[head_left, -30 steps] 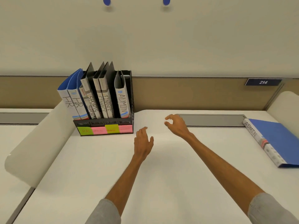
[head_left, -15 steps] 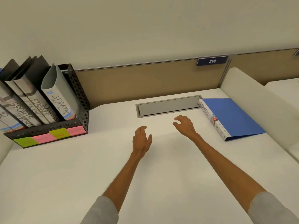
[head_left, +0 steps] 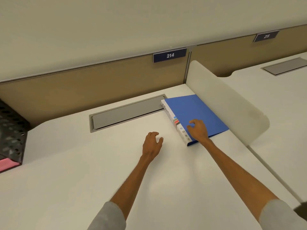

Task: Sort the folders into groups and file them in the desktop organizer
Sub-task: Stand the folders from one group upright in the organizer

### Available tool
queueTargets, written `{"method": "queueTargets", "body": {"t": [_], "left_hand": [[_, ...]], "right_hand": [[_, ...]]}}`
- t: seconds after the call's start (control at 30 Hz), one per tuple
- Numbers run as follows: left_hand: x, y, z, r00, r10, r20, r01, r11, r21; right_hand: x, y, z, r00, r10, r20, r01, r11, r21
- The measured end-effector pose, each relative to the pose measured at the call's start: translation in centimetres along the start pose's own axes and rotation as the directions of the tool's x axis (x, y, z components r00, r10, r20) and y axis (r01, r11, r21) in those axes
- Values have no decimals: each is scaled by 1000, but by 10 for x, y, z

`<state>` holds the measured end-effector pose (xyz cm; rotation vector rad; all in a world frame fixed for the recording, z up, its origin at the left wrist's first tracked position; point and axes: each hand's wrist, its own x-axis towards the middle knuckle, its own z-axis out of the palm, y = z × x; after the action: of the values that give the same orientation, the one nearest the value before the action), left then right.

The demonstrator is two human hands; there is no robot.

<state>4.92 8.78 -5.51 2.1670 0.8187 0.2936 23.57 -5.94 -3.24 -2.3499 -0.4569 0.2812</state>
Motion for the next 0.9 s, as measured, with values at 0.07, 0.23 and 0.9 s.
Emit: {"method": "queueTargets", "body": {"t": [0.07,0.23,0.9], "left_hand": [[11,16,16,999,-3,45,3,1000,2],[42,51,46,991,-22,133,19,999,25],[52,106,83,820,-409,401,573,571,-588]], "right_hand": [[9,18,-9,999,41,-11,-42,999,-34],[23,48,-21,997,78,-10,-79,990,-115],[7,68,-21,975,0,224,56,969,-240]]}}
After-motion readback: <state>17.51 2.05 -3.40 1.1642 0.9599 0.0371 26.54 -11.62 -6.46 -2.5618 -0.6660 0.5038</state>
